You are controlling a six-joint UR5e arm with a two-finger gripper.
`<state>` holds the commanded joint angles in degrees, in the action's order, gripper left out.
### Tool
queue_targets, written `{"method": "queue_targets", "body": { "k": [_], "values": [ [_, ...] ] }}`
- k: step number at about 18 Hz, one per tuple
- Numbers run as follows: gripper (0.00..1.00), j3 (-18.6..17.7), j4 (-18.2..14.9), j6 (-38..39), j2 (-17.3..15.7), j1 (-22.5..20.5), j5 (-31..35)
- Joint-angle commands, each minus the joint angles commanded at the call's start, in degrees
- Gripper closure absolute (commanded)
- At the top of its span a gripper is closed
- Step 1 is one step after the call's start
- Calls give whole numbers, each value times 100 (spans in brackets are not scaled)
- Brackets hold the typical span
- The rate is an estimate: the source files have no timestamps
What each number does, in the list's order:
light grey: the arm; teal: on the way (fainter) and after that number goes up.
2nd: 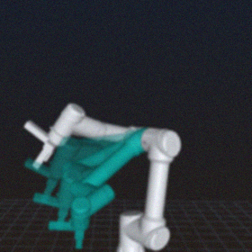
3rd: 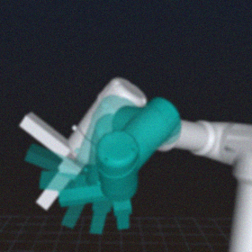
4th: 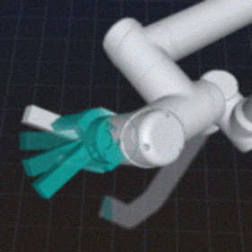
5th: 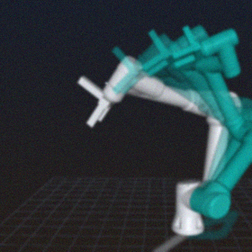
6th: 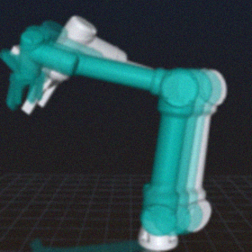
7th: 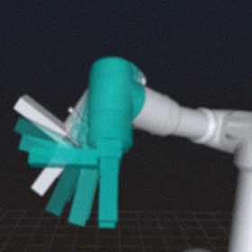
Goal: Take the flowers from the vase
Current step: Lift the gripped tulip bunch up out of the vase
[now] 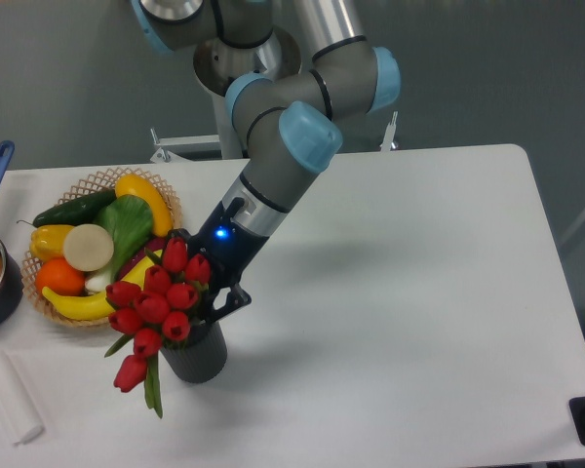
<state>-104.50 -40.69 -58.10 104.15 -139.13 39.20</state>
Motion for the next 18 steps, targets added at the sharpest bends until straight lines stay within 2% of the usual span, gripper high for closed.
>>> {"method": "queue_targets", "body": {
  "k": [6, 18],
  "values": [
    [50, 35, 0, 203, -193, -167, -422],
    [50, 176, 0, 765, -519, -343, -660]
  ]
}}
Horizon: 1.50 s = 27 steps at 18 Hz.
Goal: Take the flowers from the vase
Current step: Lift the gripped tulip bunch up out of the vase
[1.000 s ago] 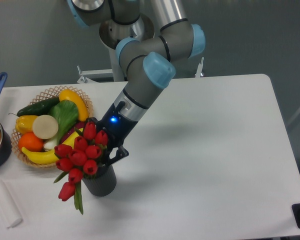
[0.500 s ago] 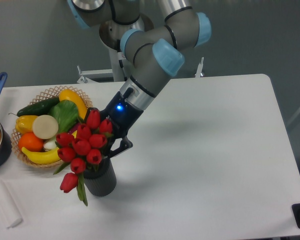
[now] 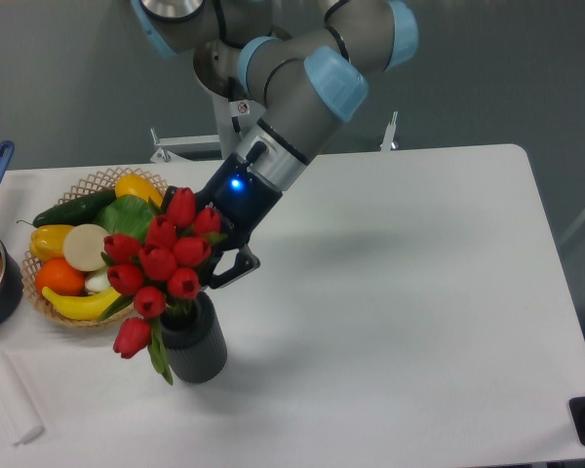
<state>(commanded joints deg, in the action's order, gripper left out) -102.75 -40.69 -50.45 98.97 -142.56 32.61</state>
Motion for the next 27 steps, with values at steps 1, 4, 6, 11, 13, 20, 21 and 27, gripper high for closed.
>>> {"method": "queue_targets", "body": {
  "k": [1, 4, 6, 11, 13, 20, 21, 27],
  "values": [
    [50, 44, 0, 79, 0, -9, -44],
    [50, 167, 0, 360, 0, -79, -255],
    [50, 237, 0, 396, 0, -97, -264],
    [50, 457, 0, 781, 0, -114, -281],
    [50, 536, 0, 905, 0, -176, -281],
    [50, 554, 0, 1221, -158, -536, -755],
    [50, 554, 0, 1353, -193, -545, -791],
    [50, 650, 0, 1758, -264, -668, -809]
  ]
}}
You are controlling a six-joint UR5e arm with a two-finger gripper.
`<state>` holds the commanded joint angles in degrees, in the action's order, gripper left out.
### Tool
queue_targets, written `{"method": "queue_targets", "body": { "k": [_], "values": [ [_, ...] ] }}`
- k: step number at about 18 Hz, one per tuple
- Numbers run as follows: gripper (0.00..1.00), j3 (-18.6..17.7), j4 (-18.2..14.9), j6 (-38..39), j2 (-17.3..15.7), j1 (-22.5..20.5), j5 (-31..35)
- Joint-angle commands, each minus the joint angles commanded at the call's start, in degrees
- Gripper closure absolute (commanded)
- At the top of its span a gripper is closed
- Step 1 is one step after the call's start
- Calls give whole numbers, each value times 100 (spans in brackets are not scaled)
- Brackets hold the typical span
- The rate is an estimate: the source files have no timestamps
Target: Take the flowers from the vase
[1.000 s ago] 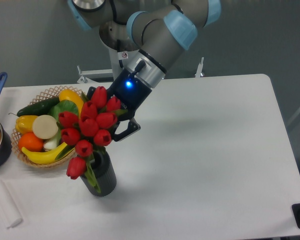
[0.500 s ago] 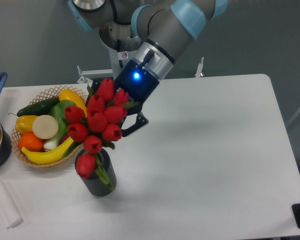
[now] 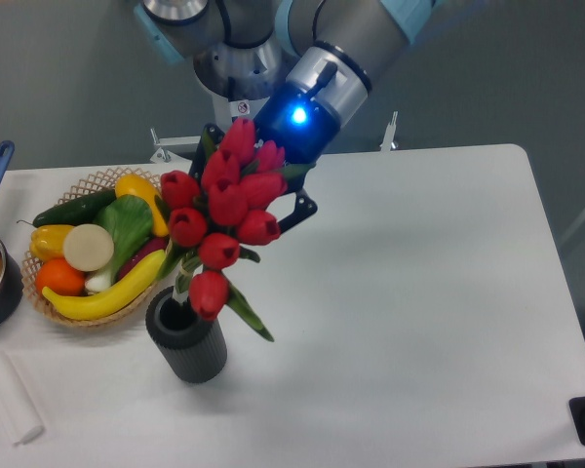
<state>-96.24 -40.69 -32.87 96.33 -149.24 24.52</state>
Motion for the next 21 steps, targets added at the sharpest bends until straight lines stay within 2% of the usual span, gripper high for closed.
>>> {"method": "queue_targets", "body": {
  "k": [8, 21],
  "values": [
    [50, 554, 0, -404, 149, -325, 0],
    [50, 528, -9, -756, 176, -439, 62]
  ]
}}
